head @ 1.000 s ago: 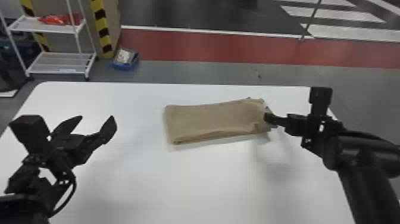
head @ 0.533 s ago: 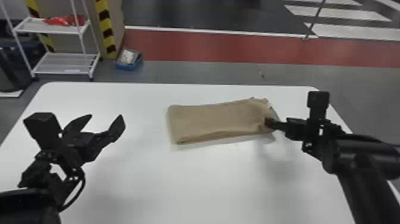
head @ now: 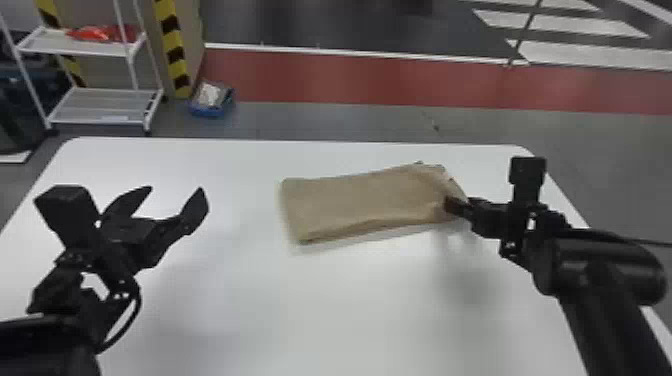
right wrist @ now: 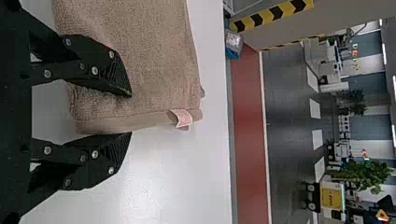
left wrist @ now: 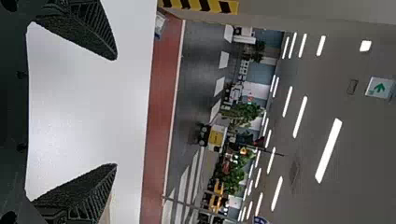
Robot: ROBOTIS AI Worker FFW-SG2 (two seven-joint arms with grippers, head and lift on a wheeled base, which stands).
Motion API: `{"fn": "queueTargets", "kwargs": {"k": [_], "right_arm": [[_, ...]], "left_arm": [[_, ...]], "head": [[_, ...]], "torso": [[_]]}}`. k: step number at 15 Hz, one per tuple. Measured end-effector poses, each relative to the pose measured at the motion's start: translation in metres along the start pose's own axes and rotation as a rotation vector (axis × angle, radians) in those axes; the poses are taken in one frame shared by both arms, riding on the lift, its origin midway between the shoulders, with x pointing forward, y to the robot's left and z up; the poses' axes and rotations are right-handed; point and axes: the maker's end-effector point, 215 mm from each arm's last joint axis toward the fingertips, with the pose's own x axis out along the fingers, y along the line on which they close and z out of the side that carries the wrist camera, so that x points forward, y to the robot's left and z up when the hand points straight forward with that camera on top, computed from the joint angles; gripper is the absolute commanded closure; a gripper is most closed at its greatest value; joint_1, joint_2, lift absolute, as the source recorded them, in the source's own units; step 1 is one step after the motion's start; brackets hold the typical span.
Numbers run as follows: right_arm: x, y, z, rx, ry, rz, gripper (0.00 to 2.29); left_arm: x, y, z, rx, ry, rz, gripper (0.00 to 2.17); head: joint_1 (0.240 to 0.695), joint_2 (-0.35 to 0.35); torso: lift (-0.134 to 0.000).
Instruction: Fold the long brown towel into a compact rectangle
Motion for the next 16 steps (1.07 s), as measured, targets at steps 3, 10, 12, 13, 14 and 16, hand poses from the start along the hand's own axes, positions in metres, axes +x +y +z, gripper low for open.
{"fn": "queueTargets", "kwargs": {"k": [3,10,12,13,14,16], "right_arm": [[0.0,-0.001,0.0,-0.002,-0.001,-0.002,1.3],[-0.024,-0.022,0.011,0.064,-0.054,-0.018,1.3],[-0.045,-0.033,0.031,0.095,-0.102,-0.025,1.3],[-0.055,-0.038,0.039,0.103,-0.121,-0.03,1.3],[-0.067,-0.042,0.048,0.111,-0.143,-0.032,1.3],[-0.083,-0.043,0.063,0.118,-0.173,-0.027,1.3]], "left_arm": [[-0.001,-0.001,0.007,0.007,-0.038,0.011,0.05],[-0.001,-0.008,0.006,0.009,-0.041,0.0,0.06],[-0.001,-0.007,0.005,0.009,-0.04,0.0,0.06],[-0.001,-0.007,0.005,0.009,-0.04,0.0,0.06],[-0.001,-0.007,0.005,0.008,-0.039,0.0,0.06],[-0.001,-0.008,0.005,0.009,-0.039,-0.004,0.06]], "head": [[0.695,-0.132],[0.695,-0.158],[0.695,-0.169],[0.695,-0.181],[0.695,-0.186],[0.695,-0.192]], "torso": [[-0.123],[-0.123],[-0.123],[-0.123],[-0.123],[-0.123]]}}
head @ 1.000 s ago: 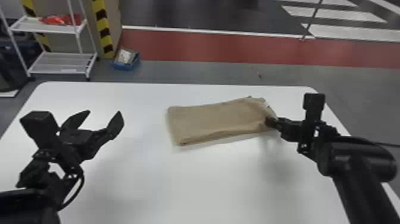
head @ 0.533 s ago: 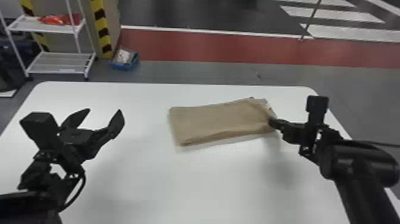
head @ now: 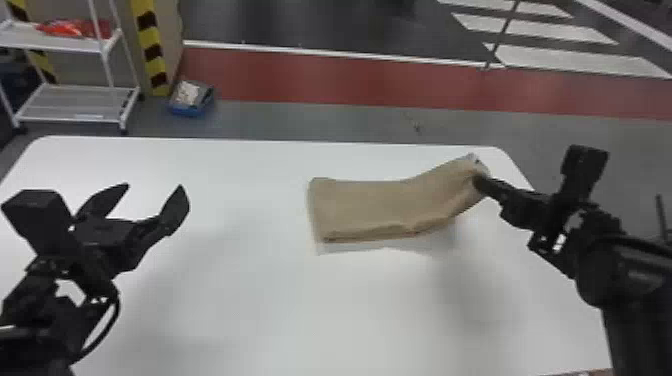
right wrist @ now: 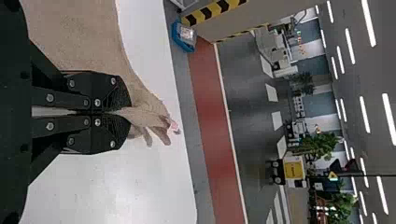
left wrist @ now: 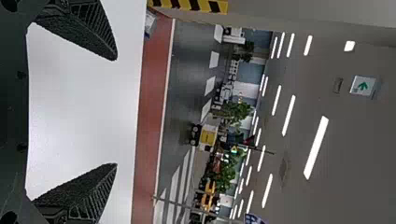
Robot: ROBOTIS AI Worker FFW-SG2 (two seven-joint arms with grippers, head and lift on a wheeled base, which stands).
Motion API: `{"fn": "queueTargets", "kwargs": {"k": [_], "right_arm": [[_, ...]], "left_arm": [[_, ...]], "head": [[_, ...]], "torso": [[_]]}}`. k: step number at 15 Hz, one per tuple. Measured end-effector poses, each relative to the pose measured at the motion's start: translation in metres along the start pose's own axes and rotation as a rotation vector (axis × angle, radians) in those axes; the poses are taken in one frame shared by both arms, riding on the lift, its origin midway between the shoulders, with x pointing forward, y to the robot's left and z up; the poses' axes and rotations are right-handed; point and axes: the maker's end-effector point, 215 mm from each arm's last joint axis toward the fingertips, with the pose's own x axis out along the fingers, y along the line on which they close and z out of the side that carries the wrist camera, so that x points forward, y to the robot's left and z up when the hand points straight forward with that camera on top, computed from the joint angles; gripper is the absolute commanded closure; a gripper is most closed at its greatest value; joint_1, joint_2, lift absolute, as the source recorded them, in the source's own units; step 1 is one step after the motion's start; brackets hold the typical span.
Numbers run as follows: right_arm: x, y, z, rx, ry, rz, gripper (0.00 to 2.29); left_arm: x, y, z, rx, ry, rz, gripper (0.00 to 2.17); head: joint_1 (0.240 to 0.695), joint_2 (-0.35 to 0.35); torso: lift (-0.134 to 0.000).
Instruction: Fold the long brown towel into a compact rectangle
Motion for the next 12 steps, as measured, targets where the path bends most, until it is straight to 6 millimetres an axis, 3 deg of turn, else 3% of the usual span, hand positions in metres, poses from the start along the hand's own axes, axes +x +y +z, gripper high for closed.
{"fn": "queueTargets", "kwargs": {"k": [2,4,6,9,10,12], "right_arm": [[-0.007,0.016,0.014,-0.014,-0.012,0.021,1.3],[-0.009,0.035,0.011,-0.028,0.003,0.044,1.3],[-0.009,0.031,-0.008,-0.026,0.018,0.027,1.3],[-0.016,0.006,-0.034,-0.015,0.025,-0.01,1.3],[-0.021,-0.003,-0.039,-0.008,0.025,-0.018,1.17],[-0.031,-0.018,-0.043,0.002,0.024,-0.036,0.21]], "left_arm": [[0.0,-0.001,0.0,0.0,0.002,-0.004,0.06],[-0.003,-0.002,-0.002,-0.001,0.006,-0.005,0.06],[-0.005,-0.001,-0.003,0.0,0.009,-0.005,0.06],[-0.004,-0.001,-0.005,0.001,0.015,-0.006,0.06],[-0.004,-0.003,-0.006,0.002,0.015,-0.011,0.06],[-0.004,-0.005,-0.007,0.002,0.017,-0.016,0.06]], "head": [[0.695,-0.185],[0.695,-0.17],[0.695,-0.165],[0.695,-0.183],[0.695,-0.192],[0.695,-0.217]], "torso": [[-0.123],[-0.123],[-0.123],[-0.123],[-0.123],[-0.123]]}}
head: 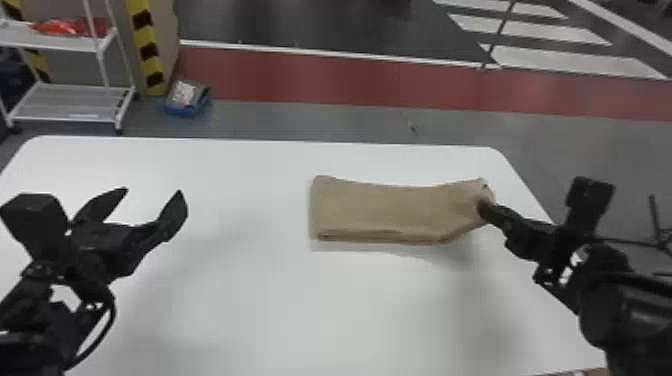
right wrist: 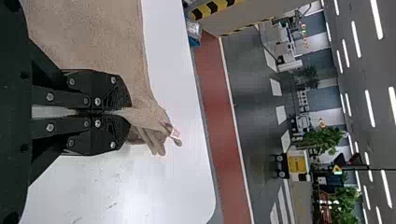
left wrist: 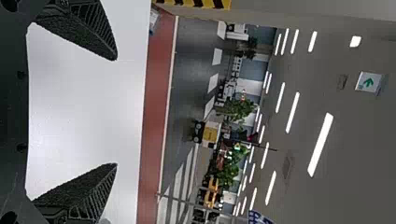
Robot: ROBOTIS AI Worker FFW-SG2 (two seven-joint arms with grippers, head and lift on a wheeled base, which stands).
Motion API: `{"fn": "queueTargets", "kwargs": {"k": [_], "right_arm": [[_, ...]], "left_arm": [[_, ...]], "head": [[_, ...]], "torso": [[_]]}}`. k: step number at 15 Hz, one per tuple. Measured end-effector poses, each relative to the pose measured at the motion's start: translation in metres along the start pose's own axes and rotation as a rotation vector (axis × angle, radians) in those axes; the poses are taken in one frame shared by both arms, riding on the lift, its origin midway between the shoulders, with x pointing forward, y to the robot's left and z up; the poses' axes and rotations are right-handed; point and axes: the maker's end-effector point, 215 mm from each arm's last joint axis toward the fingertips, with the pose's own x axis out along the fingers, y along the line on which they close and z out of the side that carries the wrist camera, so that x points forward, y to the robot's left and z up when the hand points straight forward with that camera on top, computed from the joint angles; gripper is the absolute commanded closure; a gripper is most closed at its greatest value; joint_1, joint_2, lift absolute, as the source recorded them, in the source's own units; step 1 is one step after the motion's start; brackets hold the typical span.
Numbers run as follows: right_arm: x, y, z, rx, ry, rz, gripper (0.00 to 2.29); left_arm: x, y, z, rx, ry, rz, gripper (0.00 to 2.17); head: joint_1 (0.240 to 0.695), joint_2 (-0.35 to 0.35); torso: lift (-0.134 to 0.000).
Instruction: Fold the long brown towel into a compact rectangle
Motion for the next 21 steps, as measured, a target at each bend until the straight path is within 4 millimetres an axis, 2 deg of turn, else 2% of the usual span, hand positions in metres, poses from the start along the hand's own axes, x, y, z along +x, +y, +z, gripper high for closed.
{"fn": "queueTargets", "kwargs": {"k": [1,7,10,14,18,21], "right_arm": [[-0.004,-0.007,-0.003,0.004,0.002,-0.012,0.02],[-0.016,-0.041,-0.008,0.012,0.022,-0.063,0.04],[-0.001,-0.052,-0.014,-0.004,0.057,-0.07,0.05],[0.031,-0.064,-0.022,-0.062,0.076,-0.082,0.06],[0.055,-0.057,-0.037,-0.118,0.096,-0.069,0.1],[0.062,-0.055,-0.055,-0.144,0.131,-0.067,0.3]], "left_arm": [[0.0,0.0,-0.001,0.0,0.001,-0.001,0.06],[-0.001,0.0,-0.004,0.0,0.007,-0.001,0.06],[0.0,0.0,-0.005,0.001,0.009,-0.001,0.06],[0.0,0.001,-0.007,0.0,0.013,-0.001,0.06],[0.001,0.001,-0.009,-0.002,0.017,-0.003,0.06],[0.006,-0.002,-0.009,-0.003,0.018,-0.01,0.06]], "head": [[0.695,-0.224],[0.695,-0.26],[0.695,-0.268],[0.695,-0.27],[0.695,-0.258],[0.695,-0.254]], "torso": [[-0.123],[-0.123],[-0.123],[-0.123],[-0.123],[-0.123]]}}
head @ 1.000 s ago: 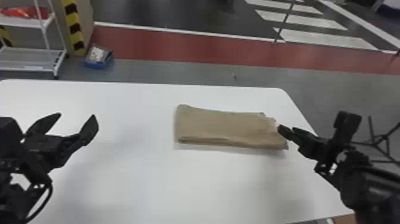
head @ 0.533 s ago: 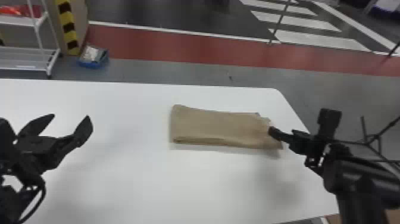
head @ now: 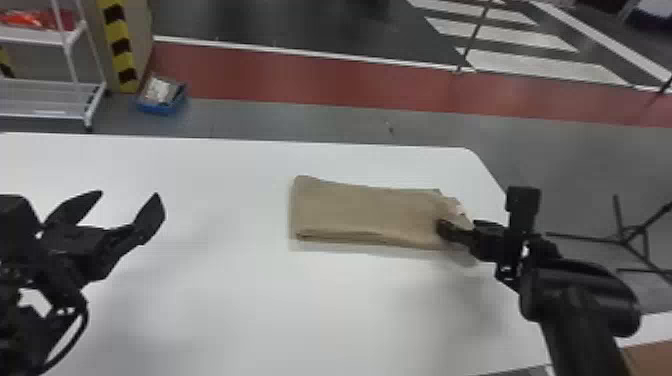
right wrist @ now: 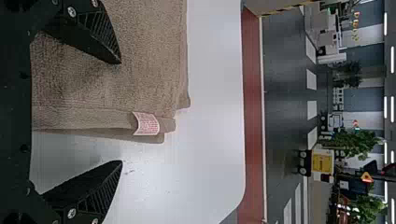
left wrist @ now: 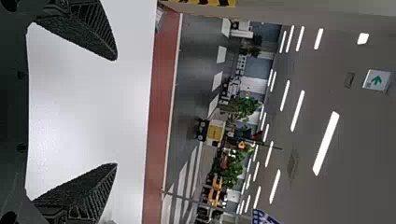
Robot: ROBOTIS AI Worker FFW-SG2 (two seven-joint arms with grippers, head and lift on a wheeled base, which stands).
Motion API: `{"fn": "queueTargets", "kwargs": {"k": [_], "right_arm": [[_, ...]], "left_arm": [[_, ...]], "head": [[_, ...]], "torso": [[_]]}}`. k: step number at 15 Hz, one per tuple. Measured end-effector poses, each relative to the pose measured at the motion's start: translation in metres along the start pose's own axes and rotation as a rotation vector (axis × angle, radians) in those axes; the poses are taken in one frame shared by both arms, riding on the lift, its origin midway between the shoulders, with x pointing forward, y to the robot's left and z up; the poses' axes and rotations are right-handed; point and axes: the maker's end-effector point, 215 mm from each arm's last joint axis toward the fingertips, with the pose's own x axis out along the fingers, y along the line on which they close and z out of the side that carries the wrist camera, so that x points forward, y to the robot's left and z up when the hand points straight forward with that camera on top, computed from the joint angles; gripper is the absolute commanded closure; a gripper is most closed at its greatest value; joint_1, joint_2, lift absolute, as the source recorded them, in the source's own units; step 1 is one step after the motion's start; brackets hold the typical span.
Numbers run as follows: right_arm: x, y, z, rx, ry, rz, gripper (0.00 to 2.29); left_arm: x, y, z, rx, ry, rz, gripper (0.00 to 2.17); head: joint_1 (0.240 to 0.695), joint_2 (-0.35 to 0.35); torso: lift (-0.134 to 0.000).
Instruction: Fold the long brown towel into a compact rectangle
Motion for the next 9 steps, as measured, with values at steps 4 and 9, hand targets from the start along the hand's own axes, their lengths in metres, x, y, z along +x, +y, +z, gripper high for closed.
{"fn": "queueTargets", "kwargs": {"k": [4,9], "right_arm": [[0.002,0.01,-0.005,-0.005,0.007,0.031,0.97],[0.001,0.013,-0.002,0.008,-0.001,0.041,1.56]], "left_arm": [[0.006,-0.007,-0.003,0.0,0.006,-0.014,0.06],[0.006,-0.006,-0.003,0.002,0.007,-0.014,0.06]], "head": [[0.695,-0.254],[0.695,-0.249]], "torso": [[-0.123],[-0.123]]}}
